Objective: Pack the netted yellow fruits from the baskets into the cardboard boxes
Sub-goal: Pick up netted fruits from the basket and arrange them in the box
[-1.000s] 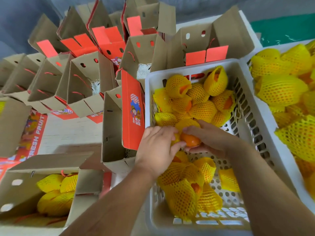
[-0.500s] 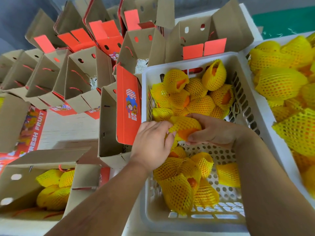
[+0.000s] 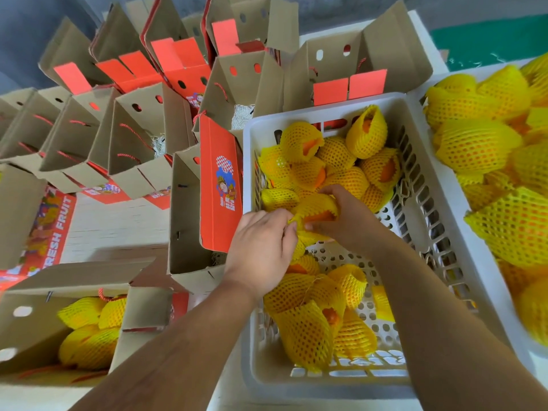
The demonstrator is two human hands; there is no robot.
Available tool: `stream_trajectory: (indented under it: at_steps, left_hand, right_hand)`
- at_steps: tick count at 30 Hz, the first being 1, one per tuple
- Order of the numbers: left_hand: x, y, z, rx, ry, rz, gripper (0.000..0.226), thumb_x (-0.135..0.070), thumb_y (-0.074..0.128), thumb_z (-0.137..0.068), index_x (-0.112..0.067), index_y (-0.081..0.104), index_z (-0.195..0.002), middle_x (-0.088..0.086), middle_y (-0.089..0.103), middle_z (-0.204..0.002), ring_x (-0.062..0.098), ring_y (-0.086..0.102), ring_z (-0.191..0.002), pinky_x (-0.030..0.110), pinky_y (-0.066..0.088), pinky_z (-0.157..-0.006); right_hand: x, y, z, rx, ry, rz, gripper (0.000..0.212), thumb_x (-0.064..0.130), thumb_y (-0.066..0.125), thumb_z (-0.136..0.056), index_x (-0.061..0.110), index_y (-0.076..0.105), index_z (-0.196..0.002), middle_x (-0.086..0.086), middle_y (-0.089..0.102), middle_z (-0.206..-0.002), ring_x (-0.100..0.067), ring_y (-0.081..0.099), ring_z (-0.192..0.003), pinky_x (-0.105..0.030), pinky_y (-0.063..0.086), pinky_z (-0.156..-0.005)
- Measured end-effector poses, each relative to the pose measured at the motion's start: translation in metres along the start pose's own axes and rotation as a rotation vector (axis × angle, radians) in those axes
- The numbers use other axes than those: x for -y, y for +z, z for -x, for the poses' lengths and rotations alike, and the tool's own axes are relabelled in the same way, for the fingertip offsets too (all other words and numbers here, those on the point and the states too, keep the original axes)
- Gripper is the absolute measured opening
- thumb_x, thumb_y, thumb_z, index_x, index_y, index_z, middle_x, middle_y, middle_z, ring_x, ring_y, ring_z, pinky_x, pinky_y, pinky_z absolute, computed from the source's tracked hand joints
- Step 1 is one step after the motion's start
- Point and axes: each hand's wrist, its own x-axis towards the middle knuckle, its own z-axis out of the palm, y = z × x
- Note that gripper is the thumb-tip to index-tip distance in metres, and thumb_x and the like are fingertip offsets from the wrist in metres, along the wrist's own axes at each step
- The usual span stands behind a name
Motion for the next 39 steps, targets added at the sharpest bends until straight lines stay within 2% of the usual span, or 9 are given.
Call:
stream_trajectory:
  at_steps: [4,7,12,16,21,25,32,37,39]
  left_hand:
    - [0.003,-0.002,0.001,0.057,0.011,0.095,0.035,-0.049,0.055,-0.089,-0.030,0.061,-0.118,-0.014,0.056,-0.120,0.009,0.050,-0.115,0.028,0.032,-0.104]
    - [0.005,0.000,-0.001,0.108,0.064,-0.013,0.079,-0.058,0.066,-0.080,-0.029,0.041,-0.150,-0.011,0.044,-0.149,0.011,0.039,-0.138,0.028,0.026,-0.114]
    - [0.006,0.000,-0.004,0.169,0.094,-0.135,0.088,-0.082,0.056,-0.076,-0.033,0.048,-0.148,-0.009,0.056,-0.122,0.018,0.049,-0.119,0.031,0.030,-0.104]
    - [0.007,0.002,-0.003,0.100,0.056,-0.065,0.081,-0.062,0.080,-0.070,-0.025,0.056,-0.138,-0.004,0.050,-0.117,0.019,0.050,-0.113,0.028,0.031,-0.101]
    - [0.005,-0.001,-0.003,0.088,0.005,0.056,0.084,-0.052,0.086,-0.069,-0.025,0.048,-0.139,-0.005,0.063,-0.120,0.018,0.056,-0.113,0.023,0.031,-0.098]
    - [0.000,-0.002,-0.001,0.040,-0.007,0.058,0.088,-0.076,0.077,-0.068,-0.029,0.048,-0.137,-0.009,0.066,-0.117,0.016,0.059,-0.109,0.028,0.038,-0.101]
    - [-0.002,-0.002,0.000,-0.054,-0.061,0.104,0.095,-0.095,0.060,-0.061,-0.033,0.042,-0.130,-0.010,0.068,-0.101,0.015,0.062,-0.093,0.023,0.040,-0.082]
    - [0.004,-0.006,0.003,-0.028,-0.140,0.418,0.091,-0.091,0.064,-0.062,-0.041,0.038,-0.134,-0.019,0.055,-0.097,0.012,0.061,-0.098,0.037,0.056,-0.078]
    - [0.002,-0.013,0.007,-0.042,-0.132,0.621,0.082,-0.083,0.070,-0.065,-0.040,0.040,-0.129,-0.017,0.060,-0.097,0.003,0.064,-0.090,0.039,0.057,-0.074]
  right_hand:
    - [0.003,-0.006,0.003,0.051,-0.028,-0.062,0.044,0.031,0.083,-0.082,0.048,0.057,-0.114,0.018,0.069,-0.095,0.000,0.068,-0.077,-0.016,0.050,-0.055]
    - [0.008,-0.014,0.007,0.310,0.096,-0.392,0.036,0.011,0.067,-0.094,0.028,0.064,-0.125,-0.003,0.075,-0.113,-0.013,0.075,-0.096,-0.028,0.061,-0.076]
    - [0.012,-0.014,0.017,0.585,0.190,-0.623,0.056,0.014,0.067,-0.085,0.028,0.056,-0.138,-0.010,0.070,-0.128,-0.031,0.069,-0.115,-0.042,0.060,-0.087]
    - [0.014,-0.026,0.010,0.435,0.258,-0.722,0.057,0.043,0.066,-0.085,0.030,0.058,-0.140,-0.008,0.069,-0.130,-0.037,0.070,-0.113,-0.046,0.060,-0.080]
    - [0.039,-0.012,-0.040,-0.535,0.030,-0.096,0.036,0.026,0.065,-0.091,0.022,0.055,-0.126,-0.004,0.061,-0.124,-0.023,0.067,-0.093,-0.038,0.057,-0.071]
    - [0.071,0.008,-0.105,-0.340,-0.195,0.289,0.074,0.028,0.077,-0.084,0.021,0.039,-0.147,-0.011,0.040,-0.146,-0.033,0.048,-0.128,-0.043,0.047,-0.103]
    - [0.063,0.014,-0.116,-0.457,-0.245,0.358,0.072,0.035,0.082,-0.071,0.029,0.039,-0.129,0.003,0.042,-0.118,-0.027,0.058,-0.095,-0.027,0.041,-0.062]
    - [0.051,0.012,-0.034,-0.564,-0.164,0.148,0.080,0.058,0.082,-0.073,0.038,0.047,-0.141,0.005,0.053,-0.125,-0.013,0.055,-0.105,-0.024,0.044,-0.081]
    - [0.053,0.017,0.008,-0.636,-0.104,0.011,0.077,0.056,0.084,-0.074,0.033,0.050,-0.139,0.013,0.060,-0.115,-0.006,0.060,-0.098,-0.010,0.044,-0.072]
